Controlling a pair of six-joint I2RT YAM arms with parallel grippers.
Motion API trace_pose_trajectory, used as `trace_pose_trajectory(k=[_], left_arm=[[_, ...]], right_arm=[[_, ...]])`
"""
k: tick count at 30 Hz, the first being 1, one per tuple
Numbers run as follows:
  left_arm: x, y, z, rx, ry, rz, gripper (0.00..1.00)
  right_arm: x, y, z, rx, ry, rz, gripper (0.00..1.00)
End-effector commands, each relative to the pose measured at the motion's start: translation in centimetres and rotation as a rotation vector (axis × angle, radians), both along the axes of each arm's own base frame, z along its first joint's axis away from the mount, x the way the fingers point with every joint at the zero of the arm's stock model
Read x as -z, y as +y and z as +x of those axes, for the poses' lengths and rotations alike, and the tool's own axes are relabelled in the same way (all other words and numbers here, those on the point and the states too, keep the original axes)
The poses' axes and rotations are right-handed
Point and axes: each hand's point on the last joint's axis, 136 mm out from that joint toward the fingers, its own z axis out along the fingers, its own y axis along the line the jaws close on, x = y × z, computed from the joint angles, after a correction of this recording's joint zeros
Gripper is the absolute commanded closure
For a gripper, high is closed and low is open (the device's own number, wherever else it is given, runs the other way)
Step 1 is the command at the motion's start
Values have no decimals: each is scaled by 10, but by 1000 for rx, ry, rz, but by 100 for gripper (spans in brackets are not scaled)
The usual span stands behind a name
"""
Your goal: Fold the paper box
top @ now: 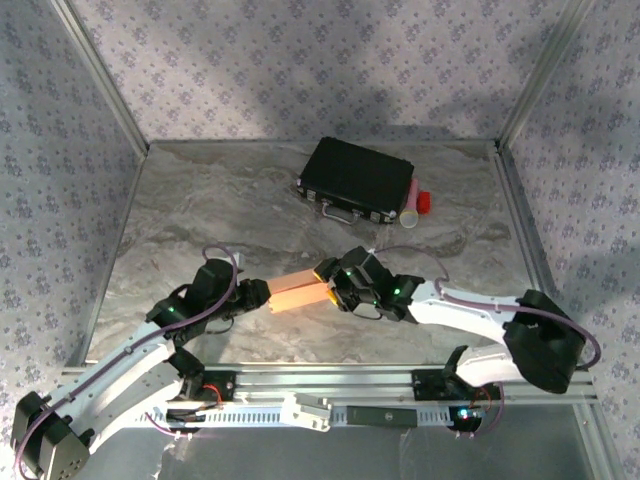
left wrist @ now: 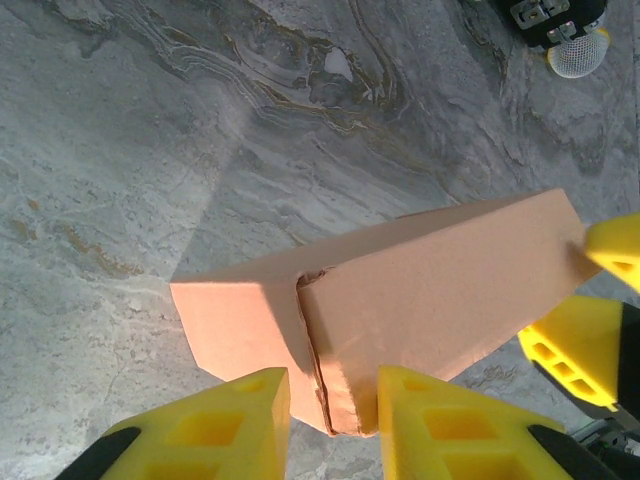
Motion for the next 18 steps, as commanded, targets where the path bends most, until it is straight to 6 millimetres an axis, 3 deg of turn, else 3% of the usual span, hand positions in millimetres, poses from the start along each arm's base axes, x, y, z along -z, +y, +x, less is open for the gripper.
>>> trace_pose_trajectory(k=[1, 4, 11, 18], left_arm=[[14, 7, -4, -2, 33, 38, 73], [14, 6, -4, 0, 34, 36, 74], [13, 5, -4, 3, 35, 35, 76], [13, 5, -4, 4, 36, 38, 77]], right_arm=[[-17, -17, 1, -32, -73, -48, 31], [-20, -24, 5, -35, -99, -18, 29], [-11, -15, 7, -67, -66, 22, 34], [6, -14, 8, -65, -17, 6, 47]])
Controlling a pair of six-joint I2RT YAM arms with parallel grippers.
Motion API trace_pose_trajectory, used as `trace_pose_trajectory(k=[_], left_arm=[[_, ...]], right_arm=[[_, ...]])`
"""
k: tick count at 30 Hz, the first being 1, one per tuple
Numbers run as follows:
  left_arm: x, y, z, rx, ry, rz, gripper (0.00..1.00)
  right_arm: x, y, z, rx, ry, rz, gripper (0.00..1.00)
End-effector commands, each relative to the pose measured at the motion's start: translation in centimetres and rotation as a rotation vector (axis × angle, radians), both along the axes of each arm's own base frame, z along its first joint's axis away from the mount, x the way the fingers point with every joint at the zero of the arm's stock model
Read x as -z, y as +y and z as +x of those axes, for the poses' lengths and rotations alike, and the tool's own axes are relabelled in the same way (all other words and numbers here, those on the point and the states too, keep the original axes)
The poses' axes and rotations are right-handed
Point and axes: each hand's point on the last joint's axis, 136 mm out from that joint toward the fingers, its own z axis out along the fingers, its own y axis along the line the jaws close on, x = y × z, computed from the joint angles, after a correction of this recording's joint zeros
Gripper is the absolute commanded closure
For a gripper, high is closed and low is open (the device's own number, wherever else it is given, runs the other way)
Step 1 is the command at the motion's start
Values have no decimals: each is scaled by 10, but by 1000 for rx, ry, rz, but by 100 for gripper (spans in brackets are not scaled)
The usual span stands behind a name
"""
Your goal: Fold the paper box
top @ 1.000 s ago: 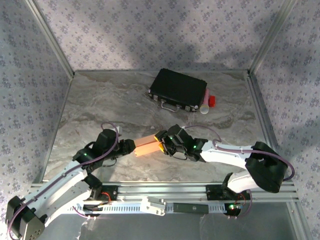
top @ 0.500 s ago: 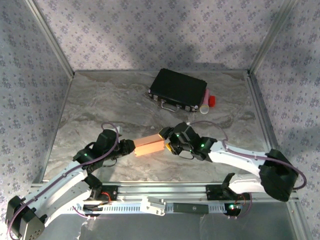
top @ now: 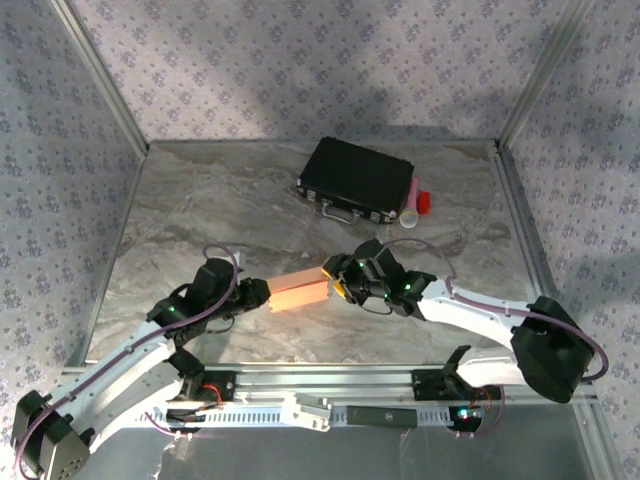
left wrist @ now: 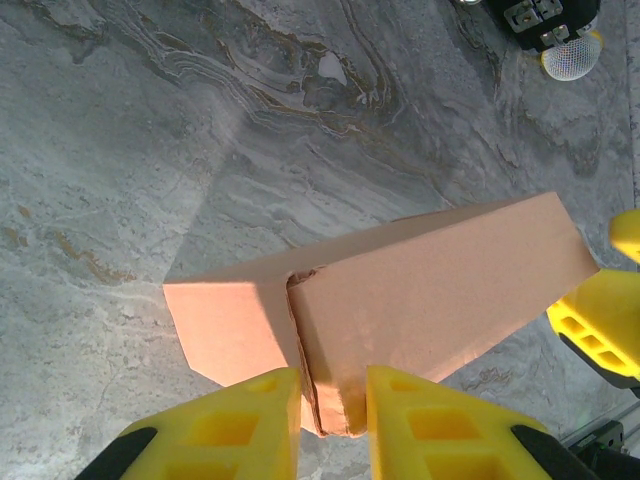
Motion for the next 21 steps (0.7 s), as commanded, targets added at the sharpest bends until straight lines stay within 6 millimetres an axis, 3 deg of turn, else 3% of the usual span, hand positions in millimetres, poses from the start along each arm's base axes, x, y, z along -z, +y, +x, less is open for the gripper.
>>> trace_pose_trajectory(k=[1, 13, 21], left_arm=[[13, 7, -6, 3, 41, 43, 77], [21, 6, -7, 7, 55, 43, 78], [29, 6, -12, 13, 80, 54, 90]], right_arm=[[12, -1, -4, -11, 29, -6, 47], [34, -9, -9, 5, 80, -53, 66], [48, -13, -15, -2, 125, -89, 81]])
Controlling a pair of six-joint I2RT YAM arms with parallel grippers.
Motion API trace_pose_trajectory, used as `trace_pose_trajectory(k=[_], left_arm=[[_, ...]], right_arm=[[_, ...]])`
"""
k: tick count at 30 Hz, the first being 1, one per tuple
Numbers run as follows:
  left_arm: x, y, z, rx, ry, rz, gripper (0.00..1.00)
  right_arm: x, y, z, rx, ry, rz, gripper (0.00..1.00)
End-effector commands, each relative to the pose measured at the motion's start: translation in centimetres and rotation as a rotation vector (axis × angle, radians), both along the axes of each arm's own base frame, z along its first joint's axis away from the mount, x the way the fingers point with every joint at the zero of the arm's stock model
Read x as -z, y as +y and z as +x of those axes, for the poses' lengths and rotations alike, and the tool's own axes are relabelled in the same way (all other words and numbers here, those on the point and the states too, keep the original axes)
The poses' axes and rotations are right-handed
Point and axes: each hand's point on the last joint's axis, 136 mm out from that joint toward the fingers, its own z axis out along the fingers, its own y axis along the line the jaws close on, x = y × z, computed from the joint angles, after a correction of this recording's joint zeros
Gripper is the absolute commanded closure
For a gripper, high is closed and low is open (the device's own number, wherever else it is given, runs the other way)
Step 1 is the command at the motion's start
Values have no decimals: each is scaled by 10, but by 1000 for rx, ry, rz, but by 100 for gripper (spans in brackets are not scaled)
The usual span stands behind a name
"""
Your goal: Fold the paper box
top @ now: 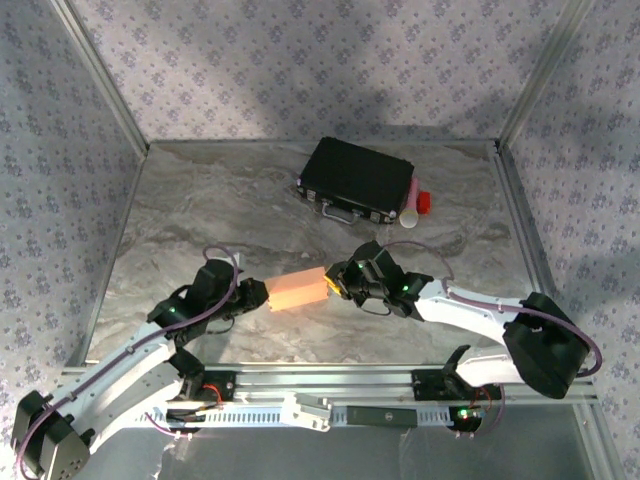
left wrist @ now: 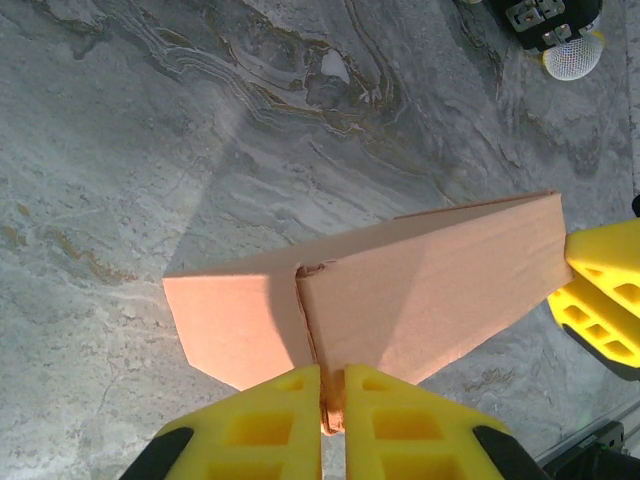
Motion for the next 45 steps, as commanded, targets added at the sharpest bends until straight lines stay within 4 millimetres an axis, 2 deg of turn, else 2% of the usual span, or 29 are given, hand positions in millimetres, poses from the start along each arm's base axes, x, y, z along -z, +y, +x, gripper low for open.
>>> trace_pose_trajectory(k=[1, 3, 4, 8, 11, 13, 16, 20, 23, 24, 25, 27, 36, 42, 45], left_arm=[[22, 7, -11, 10, 66, 50, 89], [18, 6, -11, 13, 59, 43, 90], [16, 5, -11, 15, 56, 40, 90], [5, -1, -10, 31, 38, 31, 89], [-1, -5, -8, 37, 19, 34, 89], [-1, -7, -8, 40, 15, 38, 88], [1, -8, -7, 42, 16, 47, 89], [2, -10, -8, 46, 17, 49, 89], [2, -10, -8, 44, 13, 50, 89], [1, -10, -9, 47, 12, 49, 89], [1, -10, -9, 48, 10, 48, 89], [1, -10, -9, 48, 8, 49, 88], [-2, -10, -9, 50, 0, 45, 89], [-6, -12, -8, 54, -4, 45, 88], [-15, -13, -8, 63, -26, 48, 71]], right_arm=[[36, -15, -13, 1, 101, -101, 81], [30, -14, -11, -2, 86, -97, 79], [25, -13, -11, -5, 70, -99, 75], [-8, -20, -12, 15, -5, -157, 47], [-26, -25, -25, 110, 5, -224, 25], [-28, -24, -34, 198, 69, -260, 20], [-25, -9, -42, 212, 244, -314, 20], [-6, 22, -48, 207, 456, -305, 20], [-4, 45, -35, 238, 473, -240, 19], [-2, 48, -31, 258, 472, -235, 18], [-10, 55, -24, 273, 461, -205, 17], [-12, 59, -19, 305, 470, -190, 16], [15, 63, -13, 368, 547, -186, 19], [21, 61, -12, 368, 543, -200, 28], [21, 64, -7, 325, 509, -193, 38]])
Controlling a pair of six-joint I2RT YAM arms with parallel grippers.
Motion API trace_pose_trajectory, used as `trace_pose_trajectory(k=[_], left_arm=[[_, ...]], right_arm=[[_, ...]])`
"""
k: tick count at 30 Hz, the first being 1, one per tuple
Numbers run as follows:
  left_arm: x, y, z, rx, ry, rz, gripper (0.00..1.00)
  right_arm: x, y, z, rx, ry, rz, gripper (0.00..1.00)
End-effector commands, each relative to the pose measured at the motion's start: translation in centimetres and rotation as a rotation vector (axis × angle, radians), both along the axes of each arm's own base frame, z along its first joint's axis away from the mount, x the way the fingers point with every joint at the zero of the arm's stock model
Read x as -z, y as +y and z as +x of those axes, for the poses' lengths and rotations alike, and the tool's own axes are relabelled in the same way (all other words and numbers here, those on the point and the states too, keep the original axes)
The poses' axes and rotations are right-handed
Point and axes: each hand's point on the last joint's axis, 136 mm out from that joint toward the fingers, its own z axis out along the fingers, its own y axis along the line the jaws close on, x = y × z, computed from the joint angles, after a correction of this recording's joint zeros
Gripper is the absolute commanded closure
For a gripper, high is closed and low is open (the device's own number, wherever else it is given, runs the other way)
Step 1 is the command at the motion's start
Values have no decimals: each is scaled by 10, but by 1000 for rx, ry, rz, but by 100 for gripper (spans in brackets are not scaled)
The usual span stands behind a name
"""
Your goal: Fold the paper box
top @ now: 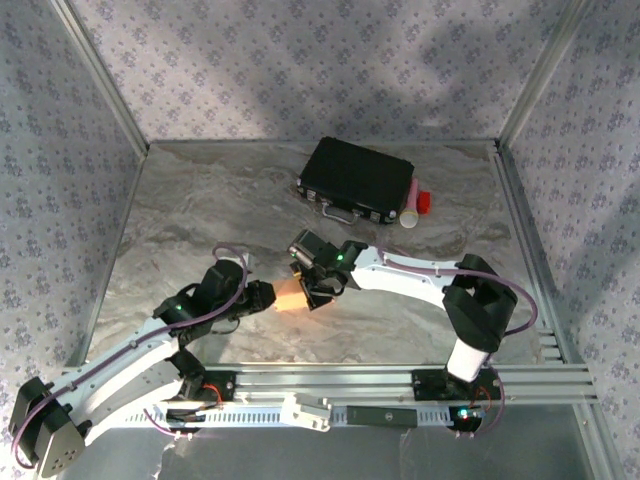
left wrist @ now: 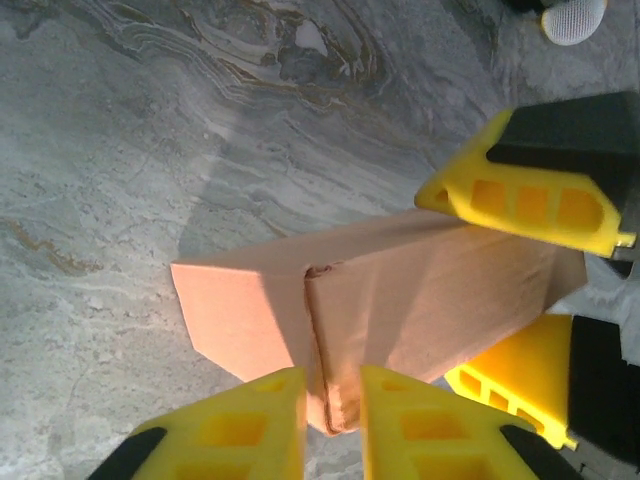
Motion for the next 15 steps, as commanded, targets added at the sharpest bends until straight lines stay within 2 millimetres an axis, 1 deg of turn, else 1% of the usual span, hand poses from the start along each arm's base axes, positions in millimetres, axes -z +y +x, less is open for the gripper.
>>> trace_pose_trajectory(k=[1, 2, 3, 6, 8, 9, 12, 15], left_arm=[[-15, 2, -1, 10, -27, 29, 68], [-22, 5, 0, 7, -46, 37, 65], [-29, 8, 0, 5, -61, 46, 63], [-49, 16, 0, -10, -109, 53, 62], [-60, 20, -1, -14, -133, 53, 62], [-64, 21, -1, -14, -141, 51, 62], [-69, 23, -1, -13, -156, 53, 62], [-70, 22, -1, -4, -173, 47, 62]], right_arm=[[1, 1, 7, 11, -12, 17, 42], [9, -5, 5, -3, -13, -3, 44], [10, -6, 7, -19, -35, -3, 46], [6, -6, 16, -77, -134, 15, 50], [2, -4, 21, -135, -209, 41, 54], [0, -3, 24, -172, -250, 50, 55], [-8, -3, 31, -261, -388, 59, 54], [-9, -5, 34, -315, -517, 96, 50]])
